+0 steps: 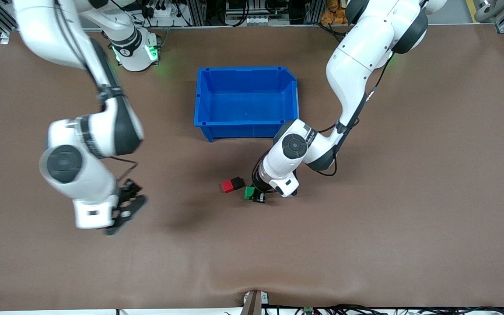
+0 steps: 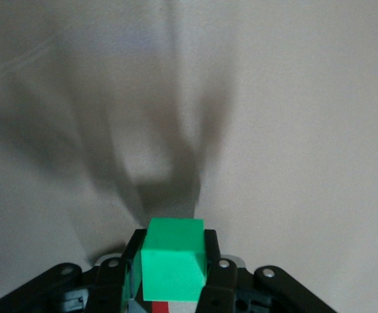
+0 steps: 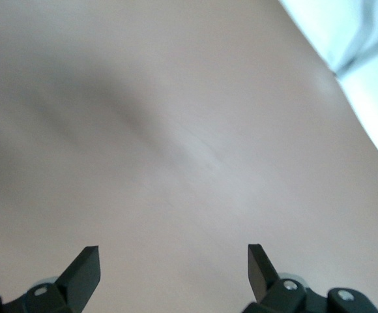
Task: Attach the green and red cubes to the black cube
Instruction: 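Press the red cube against the black cube with the right gripper, then open the right gripper and withdraw it to the rest pose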
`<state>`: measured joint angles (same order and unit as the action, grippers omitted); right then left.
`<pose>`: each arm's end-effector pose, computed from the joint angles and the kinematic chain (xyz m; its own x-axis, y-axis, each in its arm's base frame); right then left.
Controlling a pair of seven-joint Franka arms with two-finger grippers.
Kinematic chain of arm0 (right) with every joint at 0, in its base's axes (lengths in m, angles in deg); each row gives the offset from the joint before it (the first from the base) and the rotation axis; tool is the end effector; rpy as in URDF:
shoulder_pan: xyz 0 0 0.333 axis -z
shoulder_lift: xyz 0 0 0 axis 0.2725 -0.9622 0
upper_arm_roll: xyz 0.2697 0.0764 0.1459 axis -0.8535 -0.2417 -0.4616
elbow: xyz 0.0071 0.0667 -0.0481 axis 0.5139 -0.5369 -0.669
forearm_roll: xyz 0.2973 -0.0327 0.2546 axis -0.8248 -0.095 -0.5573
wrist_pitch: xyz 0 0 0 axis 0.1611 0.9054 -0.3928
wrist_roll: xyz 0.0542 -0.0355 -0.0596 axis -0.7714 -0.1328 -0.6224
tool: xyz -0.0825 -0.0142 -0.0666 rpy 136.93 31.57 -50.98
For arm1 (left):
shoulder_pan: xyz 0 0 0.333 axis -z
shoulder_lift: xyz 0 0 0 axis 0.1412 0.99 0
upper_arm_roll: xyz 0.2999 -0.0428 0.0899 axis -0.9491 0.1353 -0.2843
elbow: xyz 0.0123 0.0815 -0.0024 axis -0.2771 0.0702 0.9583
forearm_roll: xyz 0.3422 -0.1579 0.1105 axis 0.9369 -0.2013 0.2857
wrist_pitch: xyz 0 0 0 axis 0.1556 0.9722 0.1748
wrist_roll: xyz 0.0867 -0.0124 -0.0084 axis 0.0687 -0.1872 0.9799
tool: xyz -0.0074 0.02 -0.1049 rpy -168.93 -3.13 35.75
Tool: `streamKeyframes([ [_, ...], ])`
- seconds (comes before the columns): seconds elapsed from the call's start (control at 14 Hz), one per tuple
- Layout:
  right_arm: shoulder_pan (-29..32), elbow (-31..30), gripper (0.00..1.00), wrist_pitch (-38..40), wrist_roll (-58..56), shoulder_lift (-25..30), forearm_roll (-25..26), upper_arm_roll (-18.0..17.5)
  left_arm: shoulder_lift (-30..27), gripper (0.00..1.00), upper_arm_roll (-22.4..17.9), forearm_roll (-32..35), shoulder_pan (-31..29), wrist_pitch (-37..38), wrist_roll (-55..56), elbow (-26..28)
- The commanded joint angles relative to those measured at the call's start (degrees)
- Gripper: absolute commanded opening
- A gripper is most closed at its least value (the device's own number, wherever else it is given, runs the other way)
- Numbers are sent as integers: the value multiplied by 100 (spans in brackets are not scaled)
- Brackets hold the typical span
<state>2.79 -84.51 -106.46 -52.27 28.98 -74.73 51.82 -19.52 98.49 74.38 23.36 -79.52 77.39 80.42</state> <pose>0.7180 0.1285 0.4120 0.6770 0.7354 -0.0296 0.7297 -0.6654 0.1573 0.5953 -0.4813 0.1950 0.0346 0.9471 -0.3190 0.9918 0.0067 0.1275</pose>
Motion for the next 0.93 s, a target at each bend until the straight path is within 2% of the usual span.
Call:
streamKeyframes([
  [0.0, 457, -555, 100, 82, 438, 722, -87, -120, 1, 0, -83, -102, 87, 160, 556, -98],
  [0.14, 756, -706, 100, 529, 581, 1189, -87, -120, -17, 0, -56, -119, 70, 546, 864, -107],
  [0.29, 994, -706, 100, 951, 608, 1567, -121, -120, -17, 0, -30, -102, 139, 574, 1075, -107],
  [0.5, 1345, -880, 100, 1435, 731, 2094, -604, -93, -78, 0, -30, -293, 140, 582, 1313, -98],
  [0.71, 1067, -1442, 100, 1454, 896, 2788, -631, 459, -61, 0, -30, -611, 149, 582, 1313, -98],
  [0.86, 1073, -1698, 100, 1594, 1213, 3167, -762, 592, -52, 0, -30, -620, 131, 582, 1313, -90],
])
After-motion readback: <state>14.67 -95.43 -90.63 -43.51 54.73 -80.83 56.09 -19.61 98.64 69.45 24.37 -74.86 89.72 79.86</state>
